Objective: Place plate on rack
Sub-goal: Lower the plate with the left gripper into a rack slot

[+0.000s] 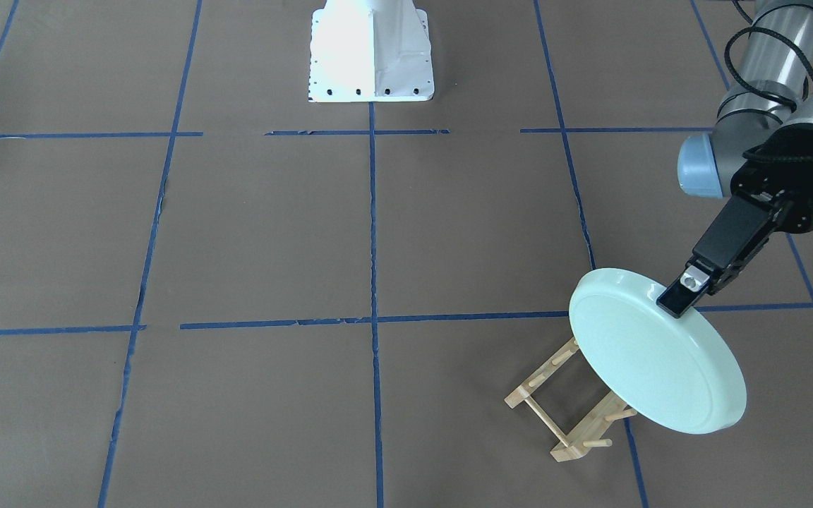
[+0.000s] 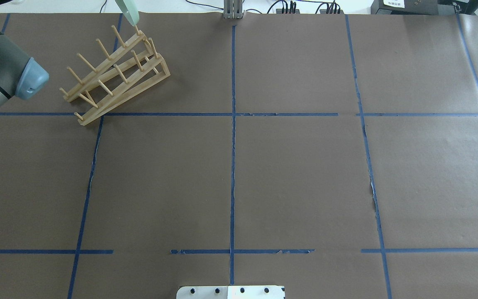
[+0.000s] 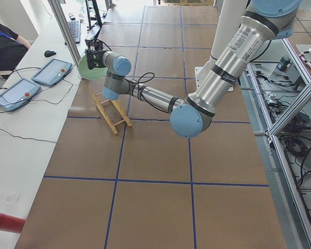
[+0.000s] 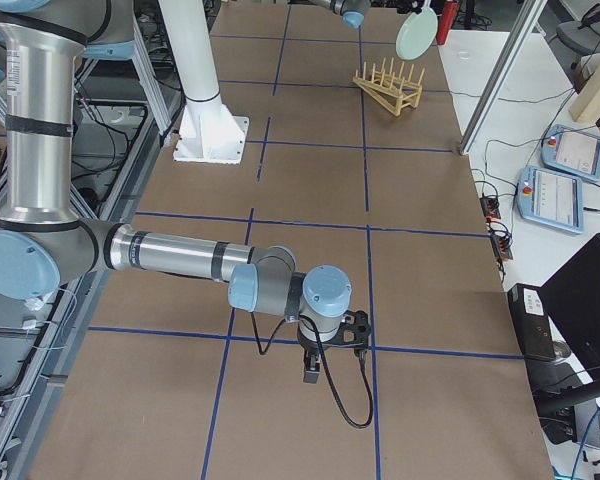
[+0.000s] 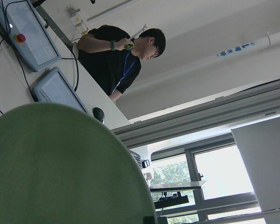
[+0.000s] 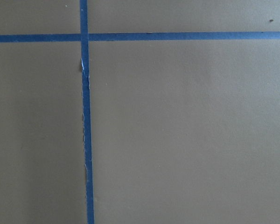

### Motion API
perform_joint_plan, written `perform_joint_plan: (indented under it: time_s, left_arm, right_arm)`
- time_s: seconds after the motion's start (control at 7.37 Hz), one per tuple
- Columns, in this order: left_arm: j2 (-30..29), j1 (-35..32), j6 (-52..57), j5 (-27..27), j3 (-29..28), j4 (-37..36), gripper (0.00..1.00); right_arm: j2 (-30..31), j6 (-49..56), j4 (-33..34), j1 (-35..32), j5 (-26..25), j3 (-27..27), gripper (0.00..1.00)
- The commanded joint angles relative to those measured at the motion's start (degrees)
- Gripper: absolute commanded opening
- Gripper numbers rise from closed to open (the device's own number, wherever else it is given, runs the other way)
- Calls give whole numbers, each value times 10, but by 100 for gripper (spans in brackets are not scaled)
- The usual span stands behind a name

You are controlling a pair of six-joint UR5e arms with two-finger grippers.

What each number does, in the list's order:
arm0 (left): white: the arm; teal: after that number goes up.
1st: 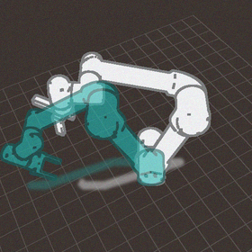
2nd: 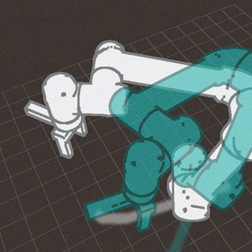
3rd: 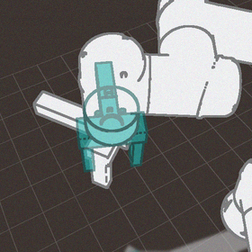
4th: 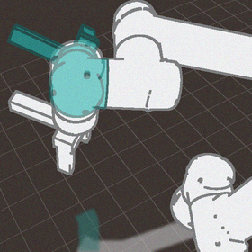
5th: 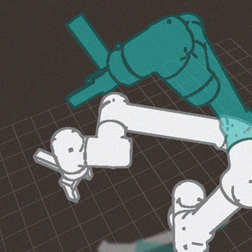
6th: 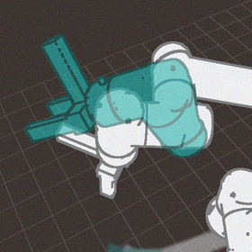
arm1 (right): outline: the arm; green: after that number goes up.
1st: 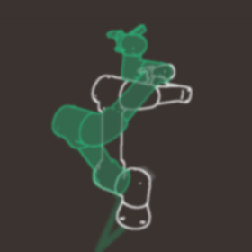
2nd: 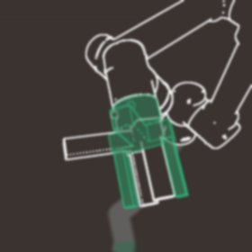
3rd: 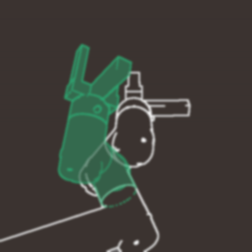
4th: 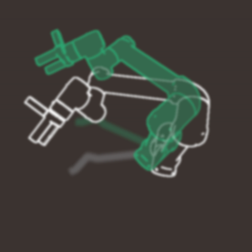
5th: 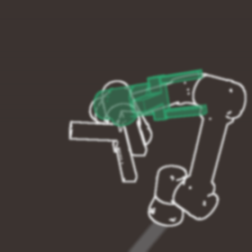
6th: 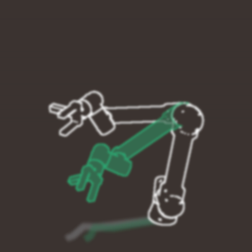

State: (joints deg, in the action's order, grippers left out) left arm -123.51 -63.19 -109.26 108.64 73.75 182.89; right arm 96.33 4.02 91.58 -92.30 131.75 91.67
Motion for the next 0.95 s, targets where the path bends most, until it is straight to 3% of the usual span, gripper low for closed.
perform_joint_plan:
  time_s: [0.0, 0.81]
  left_arm:
    - [-1, 10, 0, -9, -23, 5, 0]
    - [-8, 30, 0, -30, -61, 12, 0]
  right_arm:
    - [0, -1, 0, -1, 0, 0, 100]
    - [0, -1, 0, 0, 0, 0, 100]
